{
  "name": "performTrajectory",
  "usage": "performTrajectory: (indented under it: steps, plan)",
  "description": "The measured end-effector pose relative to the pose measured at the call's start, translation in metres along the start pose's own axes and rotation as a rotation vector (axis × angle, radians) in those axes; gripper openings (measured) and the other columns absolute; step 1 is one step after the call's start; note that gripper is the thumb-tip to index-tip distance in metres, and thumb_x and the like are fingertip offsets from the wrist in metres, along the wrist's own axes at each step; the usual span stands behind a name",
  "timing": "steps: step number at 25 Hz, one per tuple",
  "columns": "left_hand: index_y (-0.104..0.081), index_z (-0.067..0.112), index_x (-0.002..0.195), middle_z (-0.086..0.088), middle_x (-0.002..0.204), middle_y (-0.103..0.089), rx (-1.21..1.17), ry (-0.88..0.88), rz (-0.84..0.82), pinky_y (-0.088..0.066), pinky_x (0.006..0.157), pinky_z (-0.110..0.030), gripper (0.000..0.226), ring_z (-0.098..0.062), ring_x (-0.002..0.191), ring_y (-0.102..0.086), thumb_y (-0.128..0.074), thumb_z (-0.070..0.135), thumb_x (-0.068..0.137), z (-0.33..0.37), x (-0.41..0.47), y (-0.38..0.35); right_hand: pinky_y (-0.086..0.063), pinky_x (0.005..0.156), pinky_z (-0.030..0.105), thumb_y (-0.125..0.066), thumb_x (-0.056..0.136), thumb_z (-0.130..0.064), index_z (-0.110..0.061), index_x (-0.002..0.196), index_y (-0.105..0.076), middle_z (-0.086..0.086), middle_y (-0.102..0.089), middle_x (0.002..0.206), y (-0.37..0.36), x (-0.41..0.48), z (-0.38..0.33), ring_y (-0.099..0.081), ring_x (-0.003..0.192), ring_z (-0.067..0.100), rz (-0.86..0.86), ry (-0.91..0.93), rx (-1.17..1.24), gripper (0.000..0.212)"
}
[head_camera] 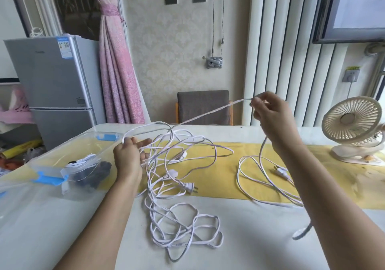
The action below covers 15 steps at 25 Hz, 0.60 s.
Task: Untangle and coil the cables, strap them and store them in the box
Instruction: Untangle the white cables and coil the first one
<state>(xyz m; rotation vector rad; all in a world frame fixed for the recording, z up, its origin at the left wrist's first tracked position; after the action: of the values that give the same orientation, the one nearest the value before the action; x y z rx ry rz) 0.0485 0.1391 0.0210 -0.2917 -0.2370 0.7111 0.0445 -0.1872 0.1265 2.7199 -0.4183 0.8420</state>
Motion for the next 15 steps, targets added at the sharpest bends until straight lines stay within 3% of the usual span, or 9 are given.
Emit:
performTrajectory:
  steps: [2, 4, 6, 8, 10, 13, 15]
  plan:
    - [-0.037, 0.019, 0.076, -0.002, 0.059, -0.069, -0.21, 0.024, 0.089, -0.028, 0.035, -0.015, 0.027, -0.009, 0.031, -0.045, -0.027, 0.011, 0.099, 0.003, -0.001, 0.007, -0.028, 0.039, 0.018, -0.052, 0.092, -0.018, -0.019, 0.071, -0.055, 0.0, -0.049, 0.057, 0.029, 0.011, 0.01, -0.039, 0.038, 0.0, 0.164, -0.042, 0.006, 0.021]
    - [-0.042, 0.019, 0.082, 0.002, 0.057, -0.068, -0.309, 0.056, 0.142, -0.031, 0.034, -0.013, 0.022, -0.007, 0.038, -0.051, -0.032, 0.008, 0.098, 0.006, -0.002, 0.009, -0.034, 0.043, 0.02, -0.05, 0.092, -0.02, -0.015, 0.081, -0.061, 0.005, -0.055, 0.064, 0.049, 0.018, 0.015, -0.049, 0.046, 0.003, 0.284, -0.056, -0.049, 0.015]
    - [-0.048, 0.017, 0.082, -0.003, 0.062, -0.07, -0.301, 0.129, 0.052, -0.033, 0.035, -0.015, 0.023, -0.009, 0.04, -0.052, -0.035, 0.006, 0.098, 0.004, -0.003, 0.001, -0.039, 0.059, 0.029, -0.048, 0.091, -0.017, -0.009, 0.097, -0.064, 0.014, -0.065, 0.083, 0.065, 0.024, 0.025, -0.061, 0.073, 0.026, 0.311, -0.103, -0.38, 0.019]
    - [-0.052, 0.015, 0.078, -0.008, 0.059, -0.07, -0.148, 0.217, -0.136, -0.03, 0.034, -0.015, 0.025, -0.01, 0.032, -0.047, -0.038, 0.006, 0.098, -0.001, -0.012, -0.015, -0.04, 0.074, 0.034, -0.046, 0.089, -0.009, -0.004, 0.109, -0.061, 0.022, -0.063, 0.109, 0.074, 0.025, 0.045, -0.058, 0.1, 0.038, 0.146, -0.286, -0.871, 0.025]
    - [-0.05, 0.011, 0.08, -0.01, 0.052, -0.067, 0.024, 0.261, -0.302, -0.023, 0.031, -0.01, 0.021, -0.01, 0.024, -0.036, -0.038, 0.006, 0.097, -0.01, -0.026, -0.03, -0.044, 0.086, 0.037, -0.047, 0.087, -0.005, -0.001, 0.117, -0.056, 0.022, -0.057, 0.123, 0.073, 0.017, 0.069, -0.054, 0.111, 0.037, -0.088, -0.452, -1.172, 0.031]
    - [-0.044, 0.011, 0.084, -0.011, 0.054, -0.068, 0.206, 0.229, -0.444, -0.022, 0.031, -0.011, 0.019, -0.01, 0.025, -0.036, -0.033, 0.01, 0.099, -0.017, -0.046, -0.047, -0.047, 0.09, 0.033, -0.046, 0.086, -0.005, -0.004, 0.115, -0.06, 0.018, -0.06, 0.123, 0.038, 0.012, 0.074, -0.056, 0.111, 0.033, -0.316, -0.303, -1.172, 0.033]
    - [-0.047, 0.012, 0.087, -0.008, 0.057, -0.069, 0.326, 0.185, -0.477, -0.026, 0.032, -0.015, 0.02, -0.013, 0.033, -0.041, -0.032, 0.013, 0.1, -0.024, -0.051, -0.049, -0.05, 0.073, 0.021, -0.049, 0.088, -0.004, -0.008, 0.103, -0.068, 0.014, -0.068, 0.106, -0.004, 0.002, 0.059, -0.063, 0.093, 0.025, -0.483, -0.15, -0.921, 0.025]
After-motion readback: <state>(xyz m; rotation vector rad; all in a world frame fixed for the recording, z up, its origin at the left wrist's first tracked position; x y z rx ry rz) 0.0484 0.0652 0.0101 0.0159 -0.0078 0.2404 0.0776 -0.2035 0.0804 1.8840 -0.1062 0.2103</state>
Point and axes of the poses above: each hand's wrist, its own x-axis towards the middle knuckle, its own y-axis out of the back of the hand, z = x × y, the point moved 5 cm from there along x, towards the middle knuckle
